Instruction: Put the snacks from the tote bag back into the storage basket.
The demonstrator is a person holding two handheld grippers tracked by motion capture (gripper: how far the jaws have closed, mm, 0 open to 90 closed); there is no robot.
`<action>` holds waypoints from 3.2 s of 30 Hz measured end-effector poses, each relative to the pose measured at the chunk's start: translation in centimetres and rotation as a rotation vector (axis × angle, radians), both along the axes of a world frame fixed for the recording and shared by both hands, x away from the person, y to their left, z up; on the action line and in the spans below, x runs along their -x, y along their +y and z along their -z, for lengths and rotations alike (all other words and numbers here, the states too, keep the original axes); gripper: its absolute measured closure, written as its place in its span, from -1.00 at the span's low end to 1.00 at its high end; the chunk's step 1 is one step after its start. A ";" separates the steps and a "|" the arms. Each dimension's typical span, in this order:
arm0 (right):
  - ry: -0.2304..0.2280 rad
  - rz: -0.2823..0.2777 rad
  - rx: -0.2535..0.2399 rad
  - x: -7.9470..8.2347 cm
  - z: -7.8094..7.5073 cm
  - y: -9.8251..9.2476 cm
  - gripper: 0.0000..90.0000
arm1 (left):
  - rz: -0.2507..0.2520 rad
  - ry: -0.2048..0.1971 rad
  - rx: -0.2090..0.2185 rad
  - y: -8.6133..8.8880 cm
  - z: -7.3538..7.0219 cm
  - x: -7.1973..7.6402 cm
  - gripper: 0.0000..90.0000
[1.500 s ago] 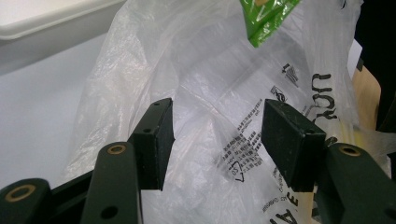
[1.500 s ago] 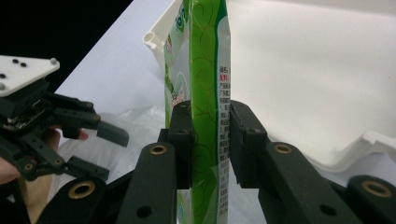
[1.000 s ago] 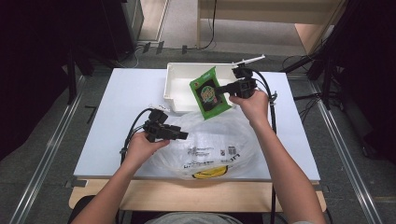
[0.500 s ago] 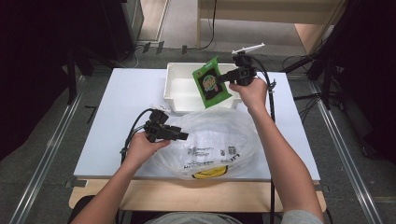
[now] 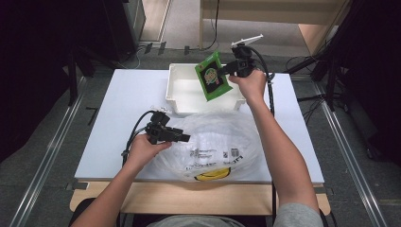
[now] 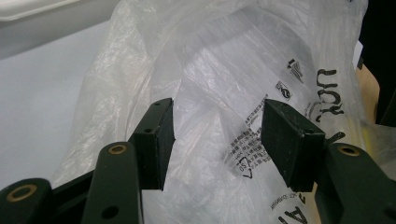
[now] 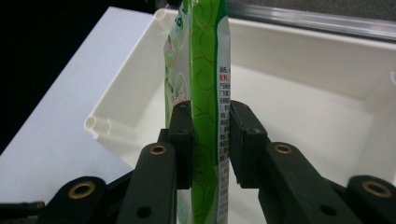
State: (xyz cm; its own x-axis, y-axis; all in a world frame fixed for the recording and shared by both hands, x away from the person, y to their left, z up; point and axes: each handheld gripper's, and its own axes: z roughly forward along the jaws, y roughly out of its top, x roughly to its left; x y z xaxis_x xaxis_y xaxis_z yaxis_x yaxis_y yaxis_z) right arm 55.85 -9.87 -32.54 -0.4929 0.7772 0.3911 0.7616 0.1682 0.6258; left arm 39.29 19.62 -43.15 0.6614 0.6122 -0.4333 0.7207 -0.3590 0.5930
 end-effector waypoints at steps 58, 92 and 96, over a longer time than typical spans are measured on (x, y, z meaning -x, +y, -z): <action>0.032 0.078 0.068 -6.4 7.8 3.7 0.56 | 0.022 0.012 -0.015 -0.4 0.8 -0.1 0.01; 0.027 0.113 0.155 -6.1 7.7 2.7 0.10 | 0.016 -0.002 -0.023 -0.5 0.6 0.0 0.00; 0.028 0.111 0.128 -5.7 7.0 2.1 0.08 | 0.016 -0.001 -0.023 -0.4 0.6 0.0 0.00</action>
State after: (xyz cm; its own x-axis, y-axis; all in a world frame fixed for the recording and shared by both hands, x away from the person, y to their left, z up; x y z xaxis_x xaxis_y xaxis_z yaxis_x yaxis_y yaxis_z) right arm 61.58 -7.76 -39.54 -0.3913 0.8706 0.2982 0.7971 0.1586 0.5827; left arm 39.25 19.18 -43.74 0.6712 0.6118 -0.4186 0.7146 -0.3839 0.5847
